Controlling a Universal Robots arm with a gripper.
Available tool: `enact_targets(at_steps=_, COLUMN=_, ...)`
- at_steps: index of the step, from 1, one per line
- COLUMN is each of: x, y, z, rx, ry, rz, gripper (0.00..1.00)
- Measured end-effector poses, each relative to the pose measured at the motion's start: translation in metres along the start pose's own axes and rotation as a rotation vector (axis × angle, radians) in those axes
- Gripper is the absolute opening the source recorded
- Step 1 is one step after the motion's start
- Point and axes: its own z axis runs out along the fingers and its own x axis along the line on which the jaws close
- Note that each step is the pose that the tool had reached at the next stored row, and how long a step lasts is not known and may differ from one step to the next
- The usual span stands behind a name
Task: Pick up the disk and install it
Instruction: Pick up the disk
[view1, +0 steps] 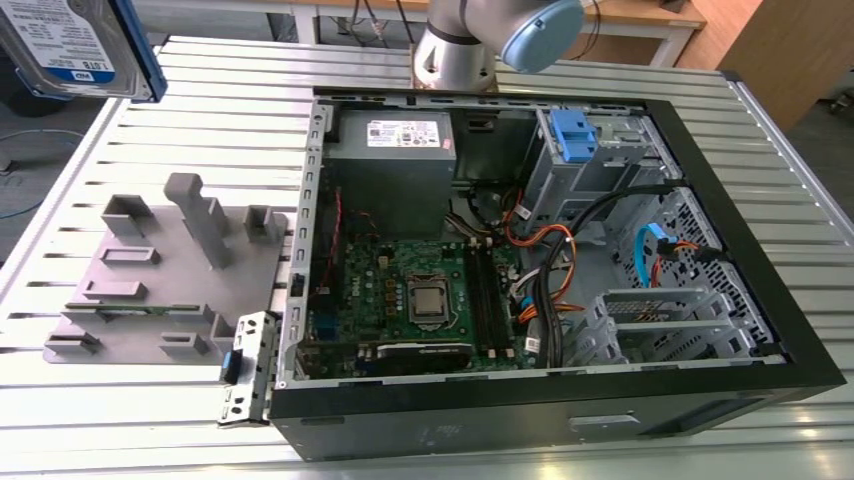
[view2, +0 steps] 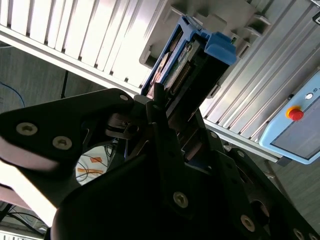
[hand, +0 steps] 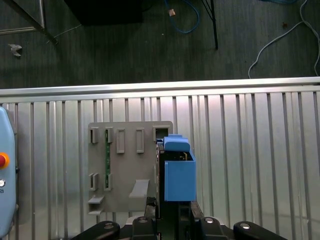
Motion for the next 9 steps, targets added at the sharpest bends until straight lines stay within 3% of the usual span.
enact_targets(at_steps=9, x=-0.0002, y=-0.0028, z=-0.0001, rx=0.0000, ry=0.0000, rz=0.000, gripper=0.35)
